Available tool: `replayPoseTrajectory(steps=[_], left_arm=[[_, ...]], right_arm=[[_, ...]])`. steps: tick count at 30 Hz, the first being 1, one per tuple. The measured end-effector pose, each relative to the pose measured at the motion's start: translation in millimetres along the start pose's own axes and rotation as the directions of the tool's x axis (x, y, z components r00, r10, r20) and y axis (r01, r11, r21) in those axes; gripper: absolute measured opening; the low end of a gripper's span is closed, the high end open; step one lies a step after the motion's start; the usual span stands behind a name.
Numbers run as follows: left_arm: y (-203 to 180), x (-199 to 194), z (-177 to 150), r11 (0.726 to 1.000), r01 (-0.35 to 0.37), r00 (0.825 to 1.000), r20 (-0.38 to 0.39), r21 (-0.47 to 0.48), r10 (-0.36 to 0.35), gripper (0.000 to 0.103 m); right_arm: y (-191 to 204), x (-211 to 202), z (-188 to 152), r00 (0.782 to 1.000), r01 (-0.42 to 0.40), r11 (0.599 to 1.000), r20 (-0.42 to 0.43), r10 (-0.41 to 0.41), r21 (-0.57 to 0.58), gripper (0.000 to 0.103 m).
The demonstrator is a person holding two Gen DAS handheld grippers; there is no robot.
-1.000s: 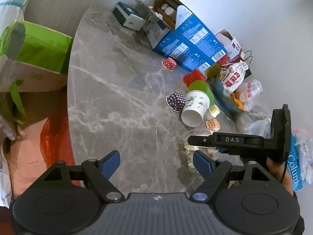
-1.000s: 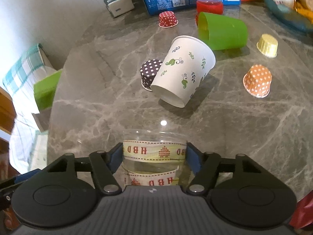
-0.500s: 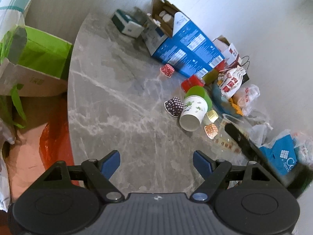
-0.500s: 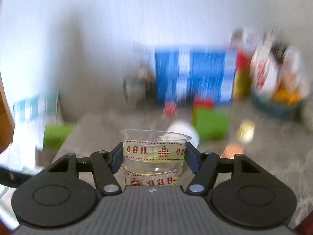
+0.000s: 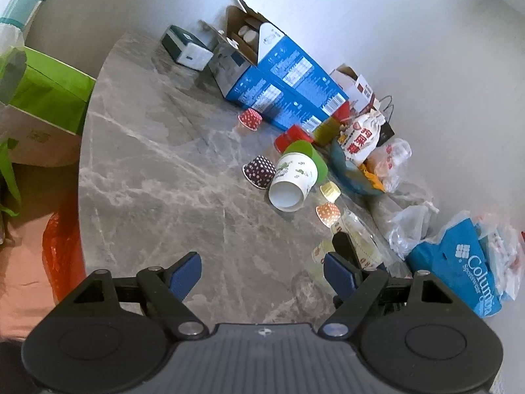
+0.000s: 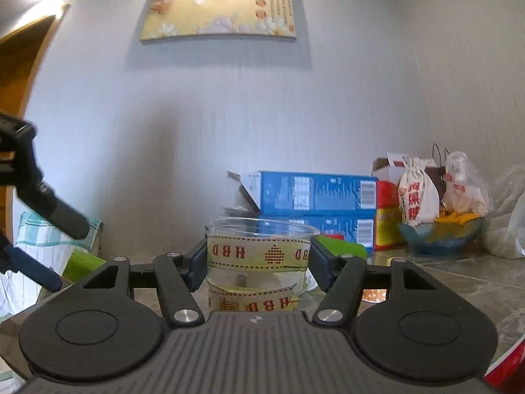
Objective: Flip cup upright
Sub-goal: 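Rotate the clear cup upright with the right tool and lower it to the table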
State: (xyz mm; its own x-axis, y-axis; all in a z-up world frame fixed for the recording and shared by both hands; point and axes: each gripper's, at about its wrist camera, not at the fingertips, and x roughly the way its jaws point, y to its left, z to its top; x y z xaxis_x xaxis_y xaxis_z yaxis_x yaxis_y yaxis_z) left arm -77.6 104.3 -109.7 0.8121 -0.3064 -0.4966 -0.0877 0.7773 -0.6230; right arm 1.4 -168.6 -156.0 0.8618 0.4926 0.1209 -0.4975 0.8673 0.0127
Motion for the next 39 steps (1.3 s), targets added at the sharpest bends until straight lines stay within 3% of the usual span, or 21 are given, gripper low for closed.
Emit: replayPoseTrajectory(steps=[6,22,36,39], left_arm=[[-5.0,2.4,-4.5,0.999,-0.048,0.999,-0.01,0.018,0.048,0.084],[-5.5,5.1,-11.7,0.999,-0.032,0.999,-0.024,0.011,0.032,0.084],[-6.3,4.4,-14.5,0.999,-0.031,0.999,-0.024,0.013,0.031,0.084],[-7.2,3.9,-14.8,0.999,-0.031,0.999,-0.023,0.014,0.032,0.084]], right_arm=[[-0.4,-3.8,-17.2,1.0,-0.002,1.0,0.024,0.002,-0.001,0.061],[4.8,-14.7,-30.6,0.998,0.026,1.0,0.055,-0.026,-0.01,0.061],[6.5,-15.4,-30.5,0.999,0.019,1.0,0.037,-0.018,-0.006,0.072],[6.3,-16.3,-30.6,0.999,0.002,1.0,0.037,-0.002,0.001,0.079]])
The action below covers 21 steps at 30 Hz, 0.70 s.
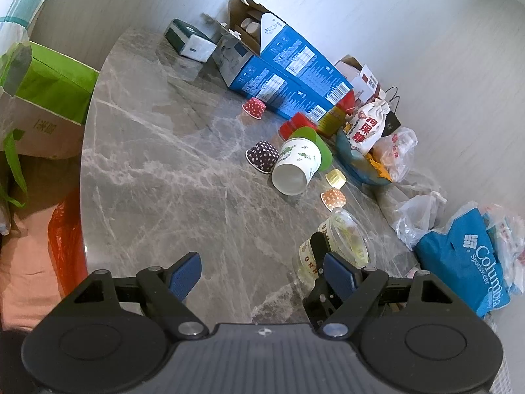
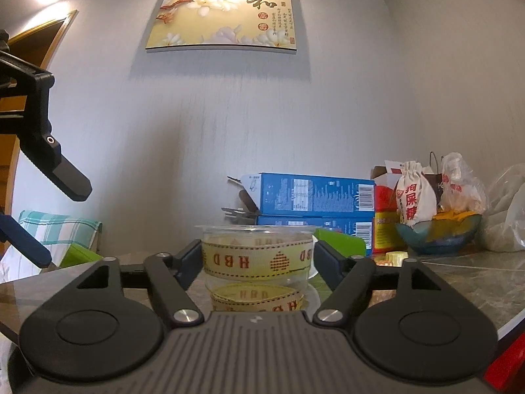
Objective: Flip cup upright
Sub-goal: 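Rotate the clear cup upright with the right tool and lower it to the table, then open the right tool and withdraw from the standing cup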
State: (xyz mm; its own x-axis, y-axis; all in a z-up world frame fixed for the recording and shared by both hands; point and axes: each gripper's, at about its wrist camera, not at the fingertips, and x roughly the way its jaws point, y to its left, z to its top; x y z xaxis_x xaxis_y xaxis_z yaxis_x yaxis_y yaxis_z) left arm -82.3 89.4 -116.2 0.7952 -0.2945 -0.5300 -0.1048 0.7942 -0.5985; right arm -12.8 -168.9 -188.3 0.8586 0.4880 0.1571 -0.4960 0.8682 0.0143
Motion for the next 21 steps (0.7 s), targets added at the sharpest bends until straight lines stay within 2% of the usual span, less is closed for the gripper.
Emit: replayPoseTrajectory(steps=[9,12,14,16,18,20,21], left_arm=[[-2.8,-4.9,-6.6,0.999,-0.002,1.0,0.007,0.032,0.001,0.084],[-10.0,-15.0,-11.7,0.993,-0.045,0.997,0.065,0.106,0.039,0.088],[-20.1,-22.3,-14.7,0.979,-0.086,0.991,0.119,0.182,0.065,0.102],[-33.5,-27.8,-16.2,0.956,-0.129,0.982,0.168,0.263,0.087,0.103],[-46.2,-31.4,-16.6,0.929,-0.153,0.977,0.191,0.337,0.091,0.103],[-58.7,-34.8,-17.4,0.898,-0.183,0.97,0.222,0.399,0.099,0.103],[-65.4,-35.6,-17.2,0.884,-0.193,0.969,0.226,0.425,0.103,0.103]], right_arm=[[-9.7,-17.8,10.1,1.0,0.007,0.999,-0.008,-0.007,0.038,0.095],[-16.4,-41.0,29.4,0.999,0.033,0.998,-0.017,-0.032,0.044,0.102],[-18.8,-53.3,50.4,0.999,0.035,0.999,-0.037,-0.034,0.02,0.102],[-20.8,-62.0,77.3,0.997,0.028,1.0,-0.066,-0.028,-0.001,0.102],[-23.1,-63.1,100.1,0.991,-0.003,1.0,-0.132,0.005,0.013,0.102],[-27.4,-60.3,120.7,0.971,-0.039,0.997,-0.232,0.055,0.073,0.102],[-28.9,-56.0,131.1,0.949,-0.033,0.994,-0.308,0.064,0.103,0.102]])
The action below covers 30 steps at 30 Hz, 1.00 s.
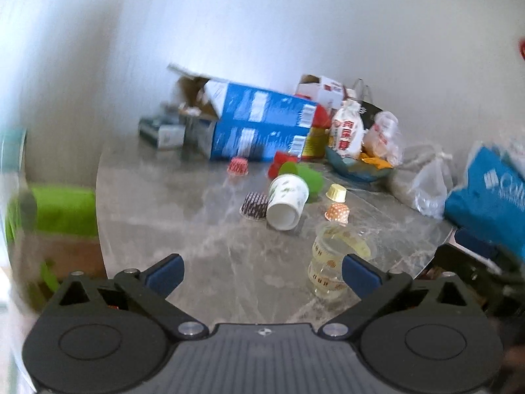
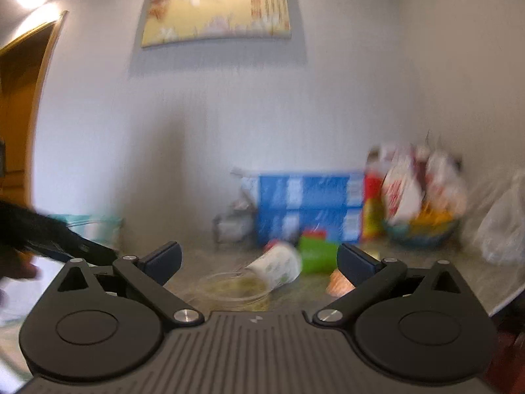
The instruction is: Flip cup upright
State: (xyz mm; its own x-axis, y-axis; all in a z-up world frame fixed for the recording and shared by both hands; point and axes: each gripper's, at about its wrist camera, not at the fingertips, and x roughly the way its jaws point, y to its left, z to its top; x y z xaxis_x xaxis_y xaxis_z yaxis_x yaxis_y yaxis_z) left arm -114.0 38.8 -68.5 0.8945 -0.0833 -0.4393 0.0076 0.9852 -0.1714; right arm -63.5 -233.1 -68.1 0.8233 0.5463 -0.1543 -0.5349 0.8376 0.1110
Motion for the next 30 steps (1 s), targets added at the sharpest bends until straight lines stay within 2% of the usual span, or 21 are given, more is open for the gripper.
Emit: replayPoseTrajectory(steps=[3,6,9,13,17,22,30], left_arm=[[-15.2,-3.7,9.0,0.998,0.0,1.0,0.0,0.057,0.0,0.103],[-28.8,-9.7,17.5,0.997,-0.002,1.0,0.007,0.076,0.001,0.103],[-41.4,-10.6,22.0,0.995,0.006,0.999,-0.039,0.095,-0.002,0.103],[-49.6,-15.4,22.8,0.998,0.054,0.997,-0.062,0.039,-0.051,0.103],[-58.9,-17.3,25.7,0.998,0.02,0.996,-0.093,0.054,-0.015,0.103],[-59.8,-14.4,32.3,0.999,0.006,0.994,-0.106,0.043,-0.002,0.103],[-60.6,-10.3,34.3,0.996,-0.039,0.993,-0.111,0.077,0.047,0.103]], right_arm=[[-1.0,5.5,22.1,0.982,0.018,0.999,-0.187,-0.009,0.049,0.102],[-2.9,6.7,31.3,0.96,0.05,0.995,-0.278,-0.025,0.085,0.102],[-2.5,3.3,33.8,0.955,0.061,0.995,-0.295,-0.035,0.079,0.102],[-1.3,-0.5,35.6,0.941,0.058,0.995,-0.336,-0.029,0.078,0.102],[-5.5,-3.5,39.2,0.933,0.057,0.996,-0.358,-0.028,0.07,0.102],[-7.6,-3.4,47.7,0.935,0.048,0.997,-0.354,-0.024,0.057,0.102],[-15.5,3.6,46.2,0.933,0.019,0.995,-0.36,0.018,0.101,0.102]])
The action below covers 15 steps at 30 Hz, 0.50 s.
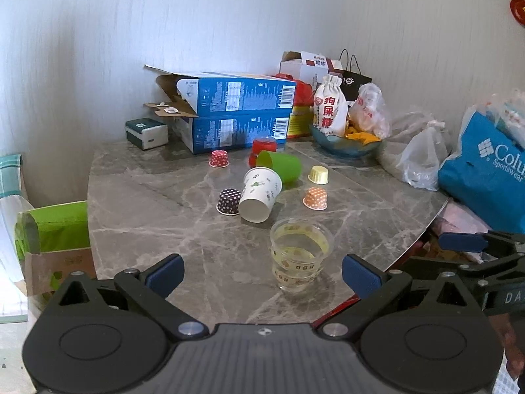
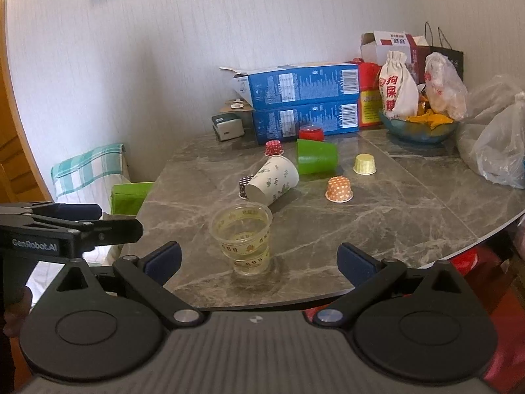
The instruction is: Flip cup upright
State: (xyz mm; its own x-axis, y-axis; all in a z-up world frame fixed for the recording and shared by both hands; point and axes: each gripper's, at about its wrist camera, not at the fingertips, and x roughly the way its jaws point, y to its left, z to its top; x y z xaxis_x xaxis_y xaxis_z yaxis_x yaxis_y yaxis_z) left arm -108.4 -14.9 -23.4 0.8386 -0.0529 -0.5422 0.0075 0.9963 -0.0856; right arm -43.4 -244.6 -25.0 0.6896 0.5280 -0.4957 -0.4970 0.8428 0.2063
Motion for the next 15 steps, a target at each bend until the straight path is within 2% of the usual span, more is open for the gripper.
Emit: replayPoseTrajectory(steps=[15], left_arm=[[-7.6,3.7,3.9,0.999,-0.025,1.0,-0.011,0.025,0.025,0.103]], right_arm=[[-8.1,-2.4,3.0,1.0,-0.014,1.0,0.006,0.014,0.019,0.102]])
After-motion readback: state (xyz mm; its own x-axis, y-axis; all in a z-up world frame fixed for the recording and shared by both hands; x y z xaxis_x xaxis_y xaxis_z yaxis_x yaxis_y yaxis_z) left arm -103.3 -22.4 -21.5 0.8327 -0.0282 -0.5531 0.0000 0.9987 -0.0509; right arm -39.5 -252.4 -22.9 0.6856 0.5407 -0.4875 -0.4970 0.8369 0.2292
